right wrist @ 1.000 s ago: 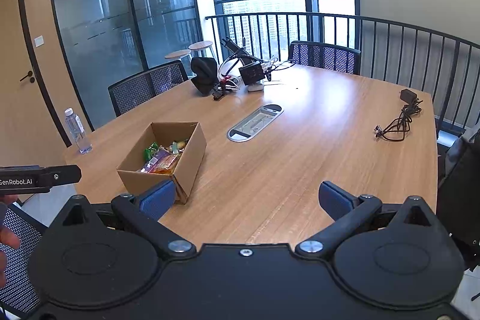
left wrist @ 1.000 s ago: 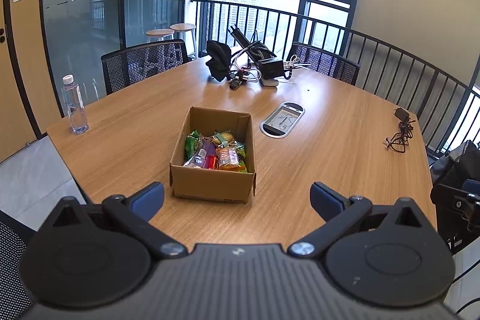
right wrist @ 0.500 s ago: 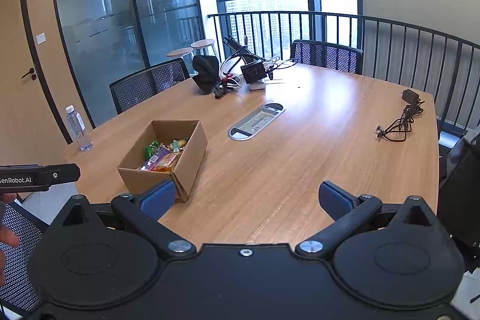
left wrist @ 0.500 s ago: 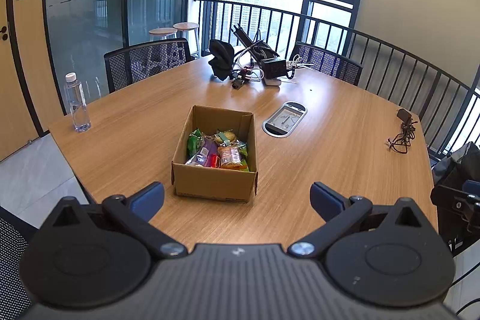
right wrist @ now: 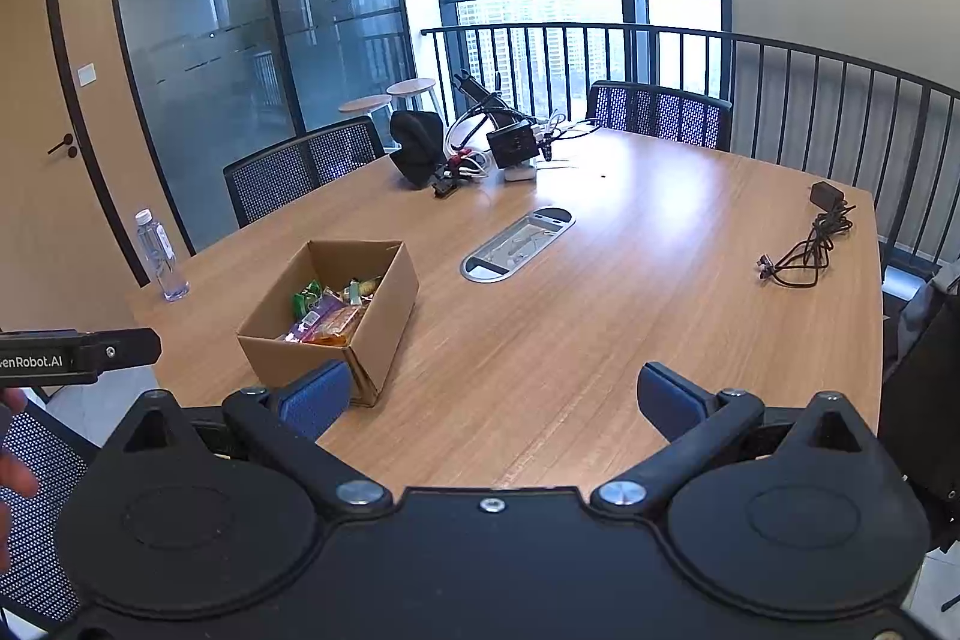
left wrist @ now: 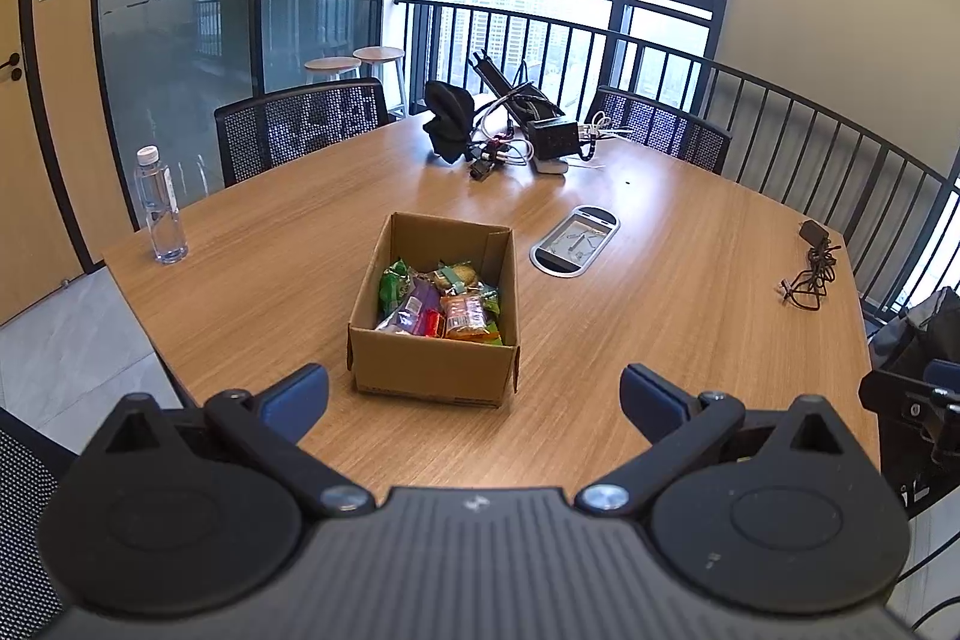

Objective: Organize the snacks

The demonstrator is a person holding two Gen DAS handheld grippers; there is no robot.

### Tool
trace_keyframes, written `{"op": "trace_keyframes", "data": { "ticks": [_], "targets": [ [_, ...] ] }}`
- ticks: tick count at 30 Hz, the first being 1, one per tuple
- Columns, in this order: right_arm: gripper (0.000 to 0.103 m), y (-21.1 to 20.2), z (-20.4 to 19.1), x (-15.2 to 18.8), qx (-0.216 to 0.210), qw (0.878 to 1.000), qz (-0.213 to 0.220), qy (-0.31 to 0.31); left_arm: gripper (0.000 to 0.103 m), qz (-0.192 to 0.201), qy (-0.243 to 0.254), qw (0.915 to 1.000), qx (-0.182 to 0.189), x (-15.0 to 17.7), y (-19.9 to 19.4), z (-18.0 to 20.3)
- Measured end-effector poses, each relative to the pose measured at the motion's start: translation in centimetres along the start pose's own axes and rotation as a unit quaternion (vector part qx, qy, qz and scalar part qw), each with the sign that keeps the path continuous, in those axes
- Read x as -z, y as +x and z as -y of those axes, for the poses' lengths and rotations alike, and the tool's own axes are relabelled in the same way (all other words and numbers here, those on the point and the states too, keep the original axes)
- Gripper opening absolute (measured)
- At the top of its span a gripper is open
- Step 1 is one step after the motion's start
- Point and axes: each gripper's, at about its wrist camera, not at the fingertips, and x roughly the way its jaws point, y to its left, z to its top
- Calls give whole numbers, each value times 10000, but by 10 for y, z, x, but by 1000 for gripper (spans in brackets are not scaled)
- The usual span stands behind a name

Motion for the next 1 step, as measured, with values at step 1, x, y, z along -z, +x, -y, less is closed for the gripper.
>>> {"op": "trace_keyframes", "data": {
  "ticks": [1],
  "targets": [
    [103, 1, 0, 0, -5, 10000, -15, 8, 103, -18, -7, 10000, 8, 0, 1, 0]
  ]
}}
